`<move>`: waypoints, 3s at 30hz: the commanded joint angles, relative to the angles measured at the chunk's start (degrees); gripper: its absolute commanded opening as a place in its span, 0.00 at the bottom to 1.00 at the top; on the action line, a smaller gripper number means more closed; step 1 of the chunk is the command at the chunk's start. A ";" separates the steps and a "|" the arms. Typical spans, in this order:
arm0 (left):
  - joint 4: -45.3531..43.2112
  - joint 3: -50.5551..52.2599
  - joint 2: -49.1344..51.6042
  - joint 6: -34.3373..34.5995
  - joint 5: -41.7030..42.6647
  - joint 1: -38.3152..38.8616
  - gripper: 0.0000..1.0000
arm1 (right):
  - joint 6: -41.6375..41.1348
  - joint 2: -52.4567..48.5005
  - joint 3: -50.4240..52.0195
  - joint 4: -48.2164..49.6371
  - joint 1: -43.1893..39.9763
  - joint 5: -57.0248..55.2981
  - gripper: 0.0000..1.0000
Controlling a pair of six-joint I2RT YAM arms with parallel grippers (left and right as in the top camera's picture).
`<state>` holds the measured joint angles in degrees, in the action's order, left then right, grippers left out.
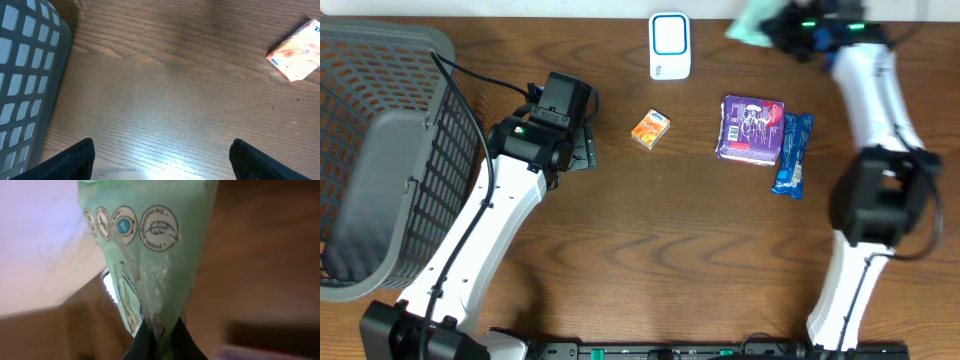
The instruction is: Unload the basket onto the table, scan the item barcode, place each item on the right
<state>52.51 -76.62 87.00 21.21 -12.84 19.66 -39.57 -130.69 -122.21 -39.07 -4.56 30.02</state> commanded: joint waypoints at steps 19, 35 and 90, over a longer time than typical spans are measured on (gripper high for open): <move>0.15 -0.42 0.33 0.50 -1.14 -0.09 0.86 | 25.05 4.02 -0.68 -24.90 -26.86 -23.61 0.99; 0.15 -0.42 0.33 0.50 -1.14 -0.09 0.86 | 31.74 4.02 0.13 -39.47 -15.08 -5.05 0.99; 0.15 -0.42 0.33 0.50 -1.16 -0.09 0.86 | 34.21 6.97 30.95 -29.92 -8.94 -12.31 0.01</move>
<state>52.51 -76.62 87.00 21.19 -12.86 19.64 -4.49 -125.27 -92.60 -69.36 -13.85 17.47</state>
